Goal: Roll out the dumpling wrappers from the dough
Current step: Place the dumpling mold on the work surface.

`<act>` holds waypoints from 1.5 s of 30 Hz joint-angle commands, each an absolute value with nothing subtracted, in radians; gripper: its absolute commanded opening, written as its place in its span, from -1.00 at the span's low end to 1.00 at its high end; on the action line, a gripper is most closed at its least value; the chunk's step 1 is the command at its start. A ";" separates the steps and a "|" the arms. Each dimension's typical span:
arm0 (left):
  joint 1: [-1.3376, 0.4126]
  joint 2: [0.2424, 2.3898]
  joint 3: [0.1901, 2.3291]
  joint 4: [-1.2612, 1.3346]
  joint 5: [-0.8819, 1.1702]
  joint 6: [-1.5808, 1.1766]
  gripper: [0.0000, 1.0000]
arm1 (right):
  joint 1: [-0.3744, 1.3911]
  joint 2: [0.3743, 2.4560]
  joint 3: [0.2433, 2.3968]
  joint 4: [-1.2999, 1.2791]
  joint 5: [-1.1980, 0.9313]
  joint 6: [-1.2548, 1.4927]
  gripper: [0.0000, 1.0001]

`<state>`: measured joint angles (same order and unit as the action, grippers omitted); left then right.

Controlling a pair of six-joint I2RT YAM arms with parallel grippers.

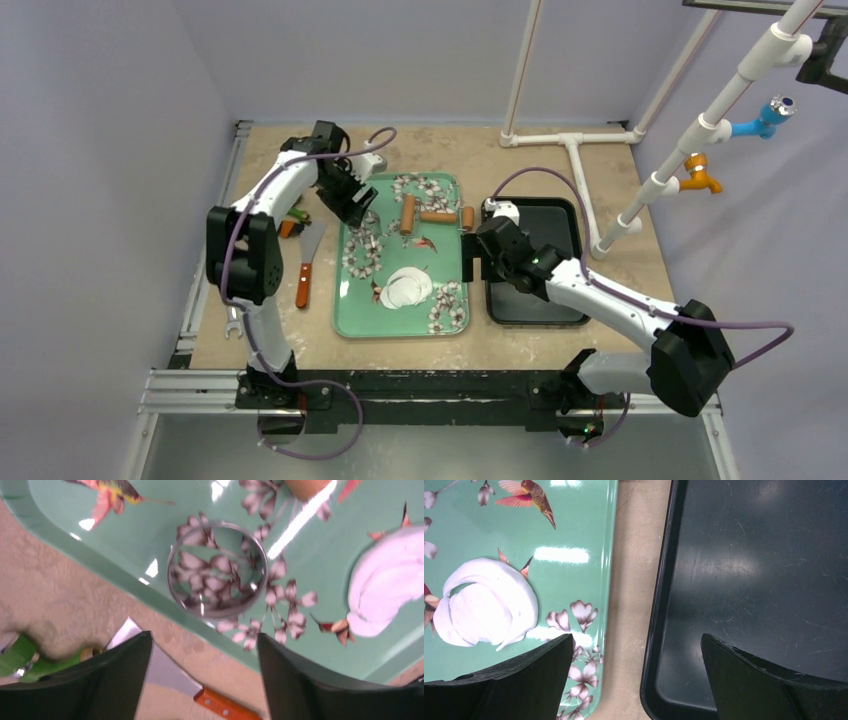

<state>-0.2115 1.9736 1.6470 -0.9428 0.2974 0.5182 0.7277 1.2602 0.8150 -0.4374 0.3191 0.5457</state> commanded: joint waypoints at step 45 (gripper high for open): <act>-0.156 1.513 0.784 -0.913 0.032 2.221 0.96 | 0.867 1.297 0.890 -0.481 0.404 0.571 0.98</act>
<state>-0.1181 1.5032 0.8459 -0.9791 0.0586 2.0506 0.8585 1.3006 0.8497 -0.4641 0.3725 0.5488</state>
